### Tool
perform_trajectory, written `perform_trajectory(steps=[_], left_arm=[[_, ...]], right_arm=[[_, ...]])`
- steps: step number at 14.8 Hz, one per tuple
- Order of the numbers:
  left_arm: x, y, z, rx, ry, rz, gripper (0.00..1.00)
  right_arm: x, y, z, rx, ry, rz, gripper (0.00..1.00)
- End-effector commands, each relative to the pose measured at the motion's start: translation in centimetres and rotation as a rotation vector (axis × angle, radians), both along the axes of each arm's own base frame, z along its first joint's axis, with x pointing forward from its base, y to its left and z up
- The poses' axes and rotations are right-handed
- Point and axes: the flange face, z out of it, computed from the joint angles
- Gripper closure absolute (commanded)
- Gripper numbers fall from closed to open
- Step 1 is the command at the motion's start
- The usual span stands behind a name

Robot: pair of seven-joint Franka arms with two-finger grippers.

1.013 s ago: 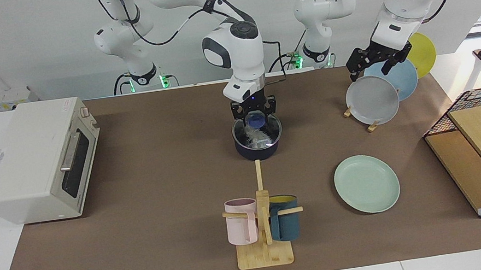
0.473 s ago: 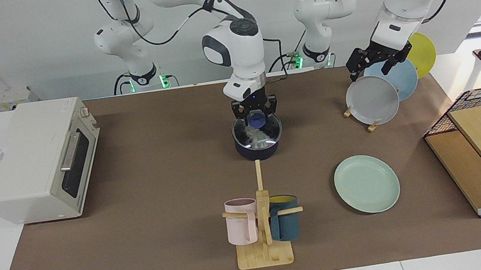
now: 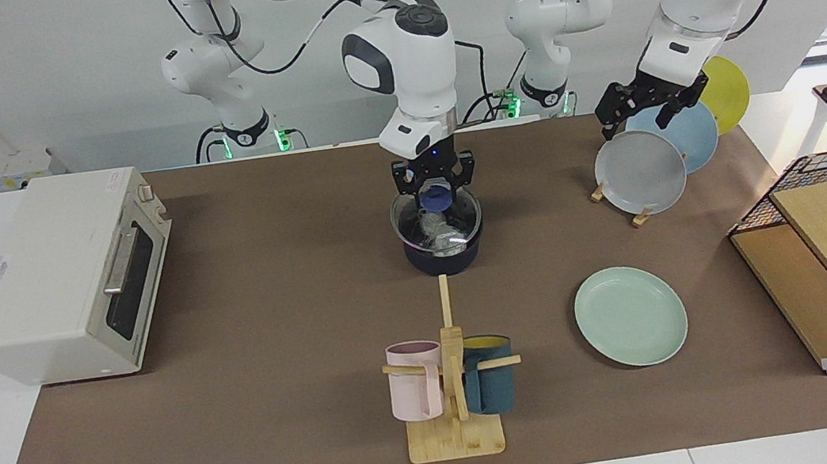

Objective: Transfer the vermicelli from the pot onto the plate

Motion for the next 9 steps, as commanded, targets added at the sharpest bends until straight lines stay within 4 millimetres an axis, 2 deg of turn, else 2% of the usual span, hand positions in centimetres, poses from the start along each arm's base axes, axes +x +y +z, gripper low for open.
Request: perform_trajectory(steps=[1, 3, 5, 9], left_arm=[[-0.3, 0.2, 0.4, -0.020, -0.018, 0.002, 0.00], [-0.4, 0.2, 0.4, -0.019, -0.012, 0.000, 0.00], [-0.3, 0.3, 0.4, -0.020, -0.015, 0.003, 0.00], [-0.7, -0.5, 0.3, -0.016, -0.007, -0.009, 0.00]], right_arm=[[2.3, -5.0, 2.6, -0.007, 0.009, 0.035, 0.41], [3.6, -9.2, 4.2, -0.016, 0.019, 0.061, 0.41], [5.1, -14.3, 5.1, -0.029, 0.035, 0.102, 0.41], [7.6, -22.4, 4.9, -0.042, 0.062, 0.179, 0.41]])
